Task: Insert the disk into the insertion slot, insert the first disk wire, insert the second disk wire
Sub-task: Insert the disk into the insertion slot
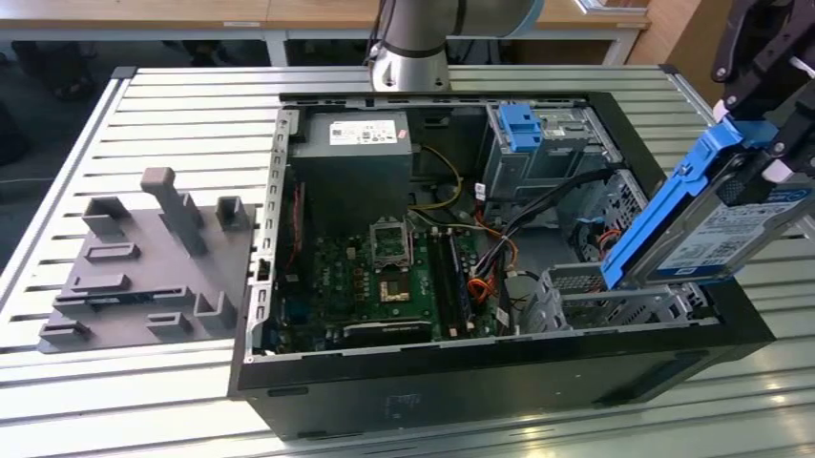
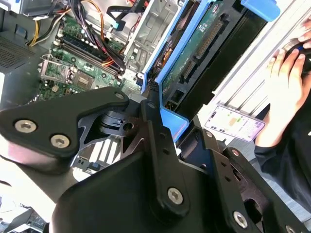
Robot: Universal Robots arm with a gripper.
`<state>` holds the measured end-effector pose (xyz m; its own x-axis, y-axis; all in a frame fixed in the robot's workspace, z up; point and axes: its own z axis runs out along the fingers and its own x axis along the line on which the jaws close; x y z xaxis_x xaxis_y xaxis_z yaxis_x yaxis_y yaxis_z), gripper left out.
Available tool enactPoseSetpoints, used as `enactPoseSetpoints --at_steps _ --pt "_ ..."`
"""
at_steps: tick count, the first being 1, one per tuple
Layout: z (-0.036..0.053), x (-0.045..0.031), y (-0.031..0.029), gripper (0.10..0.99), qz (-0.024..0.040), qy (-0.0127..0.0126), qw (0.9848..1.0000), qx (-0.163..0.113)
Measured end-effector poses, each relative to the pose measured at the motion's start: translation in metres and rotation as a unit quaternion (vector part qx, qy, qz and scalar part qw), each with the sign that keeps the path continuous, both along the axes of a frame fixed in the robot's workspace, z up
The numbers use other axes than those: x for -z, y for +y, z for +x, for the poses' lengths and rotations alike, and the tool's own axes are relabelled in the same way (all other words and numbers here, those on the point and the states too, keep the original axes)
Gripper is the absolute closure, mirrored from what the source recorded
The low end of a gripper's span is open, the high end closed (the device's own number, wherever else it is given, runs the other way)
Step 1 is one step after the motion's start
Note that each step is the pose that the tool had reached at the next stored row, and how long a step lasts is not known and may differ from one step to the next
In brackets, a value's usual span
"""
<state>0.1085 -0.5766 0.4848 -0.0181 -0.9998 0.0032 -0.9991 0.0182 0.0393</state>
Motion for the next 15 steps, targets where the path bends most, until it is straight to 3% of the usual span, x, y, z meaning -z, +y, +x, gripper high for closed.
enactPoseSetpoints --at_steps 15 --pt "-0.0086 0.0074 0.0076 0.722 0.0001 0.0 1.0 0.0"
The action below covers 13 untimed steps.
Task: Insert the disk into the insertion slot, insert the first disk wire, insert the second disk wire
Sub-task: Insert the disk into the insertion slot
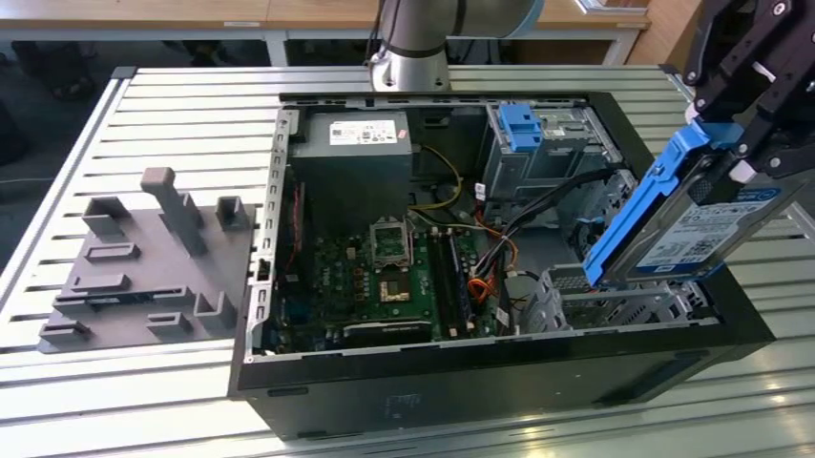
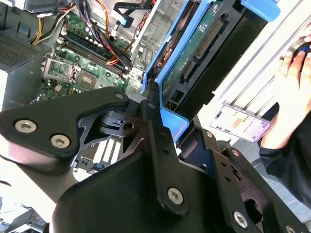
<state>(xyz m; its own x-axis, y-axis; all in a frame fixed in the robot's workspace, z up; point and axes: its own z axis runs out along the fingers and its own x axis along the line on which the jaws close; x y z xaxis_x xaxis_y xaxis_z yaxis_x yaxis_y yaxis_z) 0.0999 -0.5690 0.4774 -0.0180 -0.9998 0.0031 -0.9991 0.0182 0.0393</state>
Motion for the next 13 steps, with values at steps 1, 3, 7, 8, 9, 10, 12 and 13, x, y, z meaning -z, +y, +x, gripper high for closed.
enactPoseSetpoints --at_steps 1,3,7,8,9,10,12,13 --pt "0.0 0.0003 0.0001 0.722 -0.0001 0.0 1.0 0.0" --pt "-0.0002 0.001 0.0001 0.722 -0.0001 0.0 1.0 0.0" --pt "-0.0011 0.0023 0.0004 0.722 -0.0002 0.0 1.0 0.0" --pt "-0.0013 0.0026 0.0005 0.722 -0.0001 0.0 1.0 0.0" --pt "-0.0017 0.0028 0.0007 0.722 -0.0001 0.0 1.0 0.0" --pt "-0.002 0.003 0.0009 0.722 -0.0002 0.0 1.0 0.0" --pt "-0.0027 0.0034 0.0014 0.722 -0.0001 0.0 1.0 0.0" --pt "-0.003 0.0035 0.0017 0.722 -0.0002 0.0 1.0 0.0"
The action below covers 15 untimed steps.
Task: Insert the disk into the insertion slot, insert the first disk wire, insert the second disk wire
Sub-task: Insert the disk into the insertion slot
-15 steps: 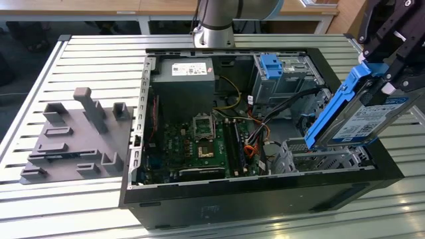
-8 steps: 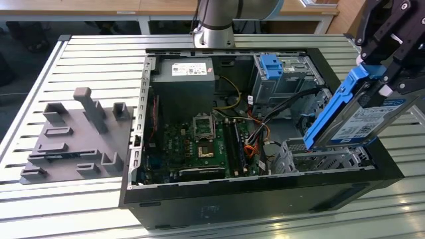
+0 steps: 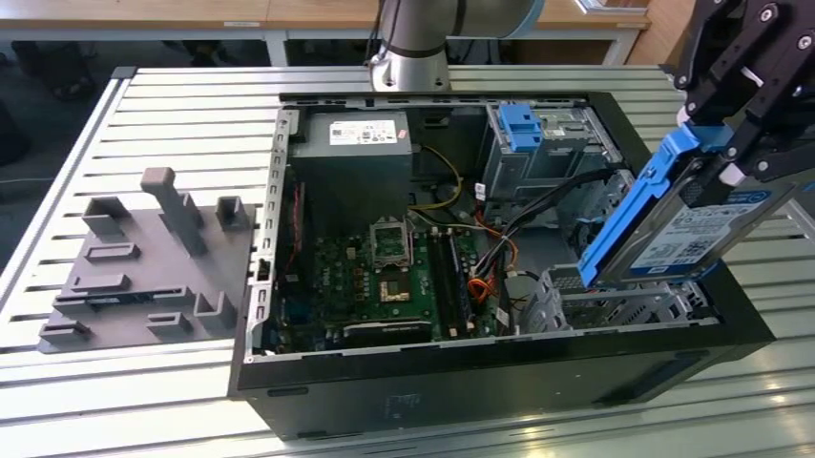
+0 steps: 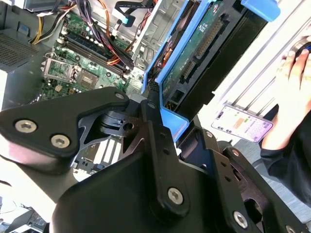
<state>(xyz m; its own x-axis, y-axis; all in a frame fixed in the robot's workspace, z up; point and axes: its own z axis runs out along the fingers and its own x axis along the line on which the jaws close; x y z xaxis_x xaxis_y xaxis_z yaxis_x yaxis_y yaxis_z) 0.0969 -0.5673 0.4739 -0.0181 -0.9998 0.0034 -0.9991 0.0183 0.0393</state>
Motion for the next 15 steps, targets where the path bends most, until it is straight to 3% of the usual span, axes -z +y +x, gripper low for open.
enactPoseSetpoints --at_steps 15 --pt "-0.0027 0.0071 0.0077 0.722 0.0 0.0 1.0 0.0"
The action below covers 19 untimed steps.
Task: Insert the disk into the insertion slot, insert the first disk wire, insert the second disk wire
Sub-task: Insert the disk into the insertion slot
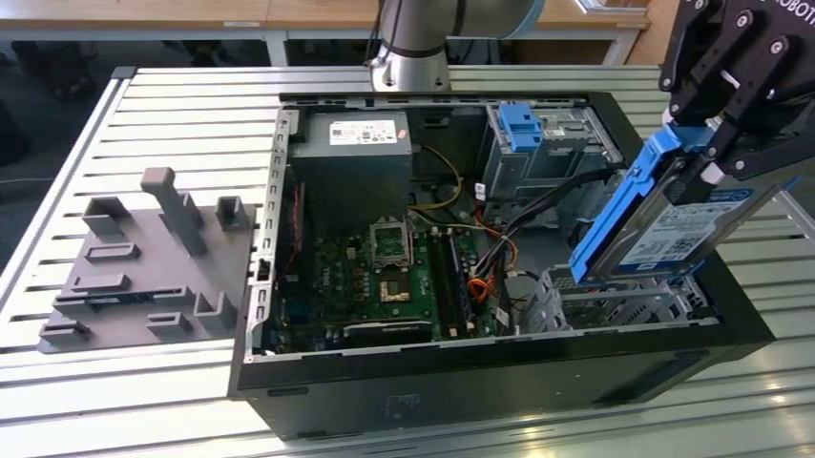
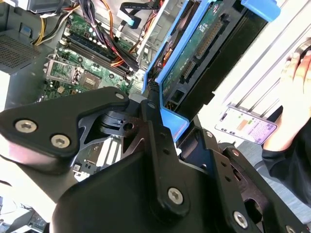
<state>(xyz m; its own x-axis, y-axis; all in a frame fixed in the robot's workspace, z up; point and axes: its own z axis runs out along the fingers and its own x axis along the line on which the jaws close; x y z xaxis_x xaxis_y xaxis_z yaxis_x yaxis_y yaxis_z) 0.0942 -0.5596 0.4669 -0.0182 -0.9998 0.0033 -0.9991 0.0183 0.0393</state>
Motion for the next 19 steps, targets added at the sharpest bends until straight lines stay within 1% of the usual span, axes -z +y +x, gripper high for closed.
enactPoseSetpoints --at_steps 12,19 --pt "-0.0018 0.0091 0.0065 0.722 0.0 0.0 1.0 0.0" --pt "-0.0018 0.0146 0.0073 0.722 -0.0001 0.0 1.0 0.0"
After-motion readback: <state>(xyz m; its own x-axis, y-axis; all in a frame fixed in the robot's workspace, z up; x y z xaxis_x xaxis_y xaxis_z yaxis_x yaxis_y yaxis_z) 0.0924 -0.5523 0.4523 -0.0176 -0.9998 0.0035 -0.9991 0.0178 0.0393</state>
